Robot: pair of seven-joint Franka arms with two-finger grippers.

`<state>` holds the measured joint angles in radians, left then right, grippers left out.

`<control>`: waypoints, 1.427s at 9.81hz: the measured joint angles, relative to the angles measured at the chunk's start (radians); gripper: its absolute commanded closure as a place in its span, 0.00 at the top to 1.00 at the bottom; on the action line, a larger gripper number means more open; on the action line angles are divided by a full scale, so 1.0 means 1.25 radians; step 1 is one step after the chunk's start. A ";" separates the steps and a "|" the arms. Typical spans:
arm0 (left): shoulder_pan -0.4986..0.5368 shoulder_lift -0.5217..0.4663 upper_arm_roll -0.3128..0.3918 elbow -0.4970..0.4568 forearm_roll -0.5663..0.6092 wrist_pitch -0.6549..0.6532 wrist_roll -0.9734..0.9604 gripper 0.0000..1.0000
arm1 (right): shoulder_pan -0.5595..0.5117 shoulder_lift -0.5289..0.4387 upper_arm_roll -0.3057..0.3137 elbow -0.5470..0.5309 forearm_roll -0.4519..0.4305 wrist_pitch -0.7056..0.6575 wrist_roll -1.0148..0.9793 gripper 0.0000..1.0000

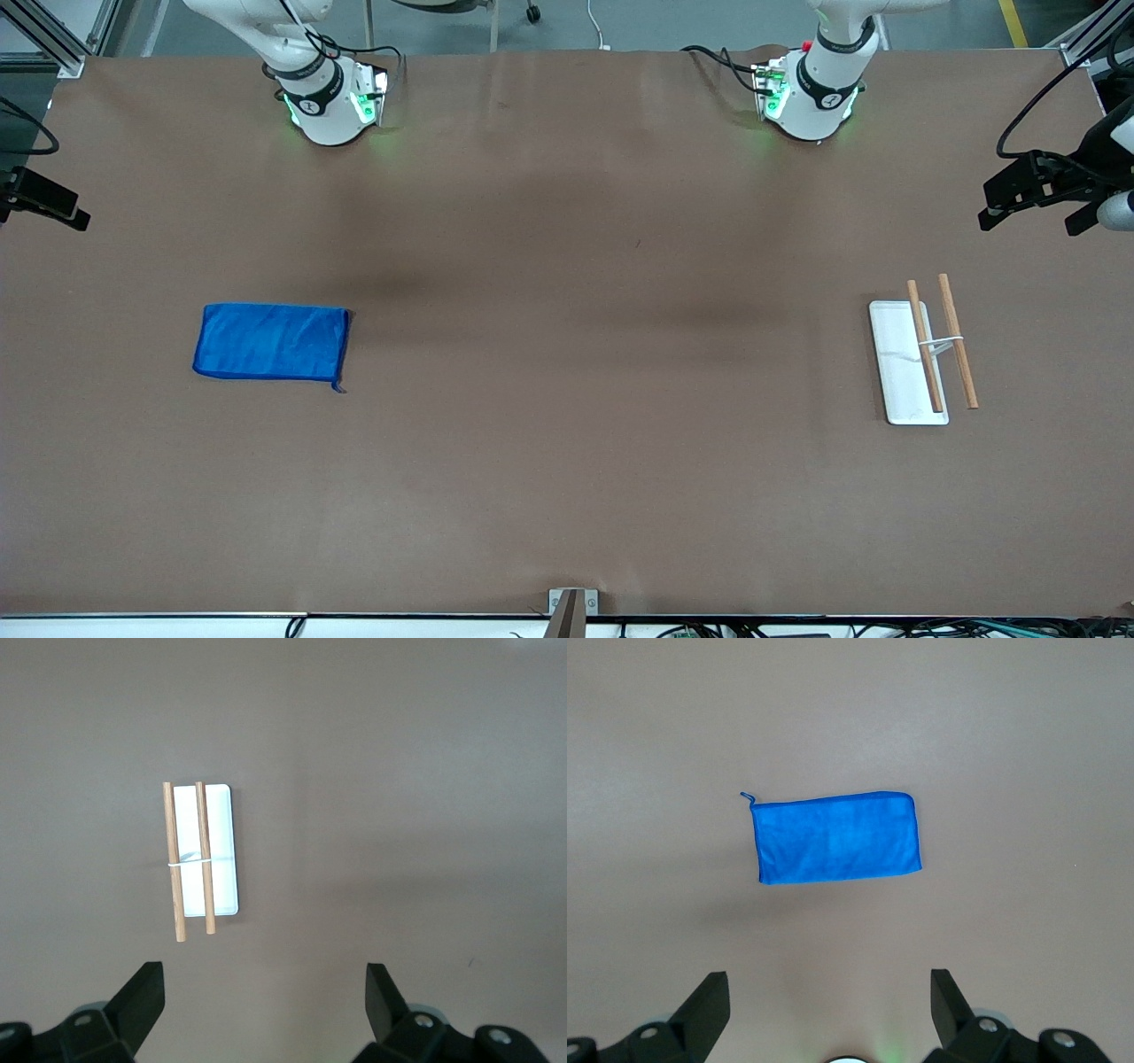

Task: Right arm passes towel to left arm to hang
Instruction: 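Reach the right gripper toward the blue towel, then lower the right gripper and grasp the blue towel's edge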

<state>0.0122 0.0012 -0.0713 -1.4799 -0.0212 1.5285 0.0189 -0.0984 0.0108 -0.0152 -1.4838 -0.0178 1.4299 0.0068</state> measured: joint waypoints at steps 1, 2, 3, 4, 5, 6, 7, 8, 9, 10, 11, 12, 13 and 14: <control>0.000 0.000 0.000 0.000 0.000 0.000 0.000 1.00 | 0.000 0.000 0.000 0.000 0.000 0.000 0.000 1.00; 0.000 0.000 0.000 0.000 0.000 0.000 0.000 1.00 | 0.000 0.000 0.000 0.000 0.000 0.000 0.000 1.00; 0.000 0.000 0.000 0.000 0.000 0.000 0.000 1.00 | 0.000 0.000 0.000 0.000 0.000 0.000 0.000 1.00; 0.000 0.000 0.000 0.000 0.000 0.000 0.000 1.00 | 0.000 0.000 0.000 0.000 0.000 -0.001 0.000 1.00; 0.000 0.000 0.000 0.000 0.000 0.000 0.000 1.00 | -0.001 0.000 -0.001 -0.002 0.000 -0.008 0.000 1.00; 0.001 0.000 0.000 0.000 0.000 0.000 0.000 1.00 | -0.003 0.002 -0.004 -0.014 -0.001 -0.014 0.000 1.00; 0.002 0.000 0.001 0.000 0.000 0.000 0.000 1.00 | -0.006 0.007 -0.009 -0.048 -0.001 0.000 -0.003 1.00; 0.003 0.000 0.002 0.001 0.000 0.000 0.001 1.00 | -0.008 0.019 -0.011 -0.097 -0.002 0.046 -0.010 1.00; 0.003 -0.001 0.003 0.002 0.000 0.000 0.001 1.00 | -0.010 0.041 -0.011 -0.162 -0.005 0.121 -0.025 1.00; 0.004 -0.001 0.004 0.002 0.000 0.000 0.001 1.00 | -0.010 0.068 -0.011 -0.233 -0.006 0.208 -0.041 1.00; 0.004 -0.001 0.003 0.002 0.000 0.000 0.001 1.00 | -0.009 0.096 -0.011 -0.296 -0.011 0.295 -0.047 1.00; 0.004 -0.001 0.003 0.002 0.000 0.000 0.001 1.00 | -0.009 0.124 -0.011 -0.350 -0.027 0.383 -0.057 1.00; 0.004 -0.001 0.003 0.002 0.000 0.000 0.001 1.00 | -0.009 0.151 -0.011 -0.404 -0.039 0.483 -0.065 1.00; 0.003 0.000 0.003 0.002 0.000 0.000 0.001 1.00 | -0.009 0.173 -0.010 -0.464 -0.042 0.588 -0.071 1.00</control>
<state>0.0164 0.0010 -0.0680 -1.4779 -0.0212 1.5285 0.0199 -0.1093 0.2270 -0.0283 -2.0635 -0.0706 2.1643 -0.0825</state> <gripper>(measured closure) 0.000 0.000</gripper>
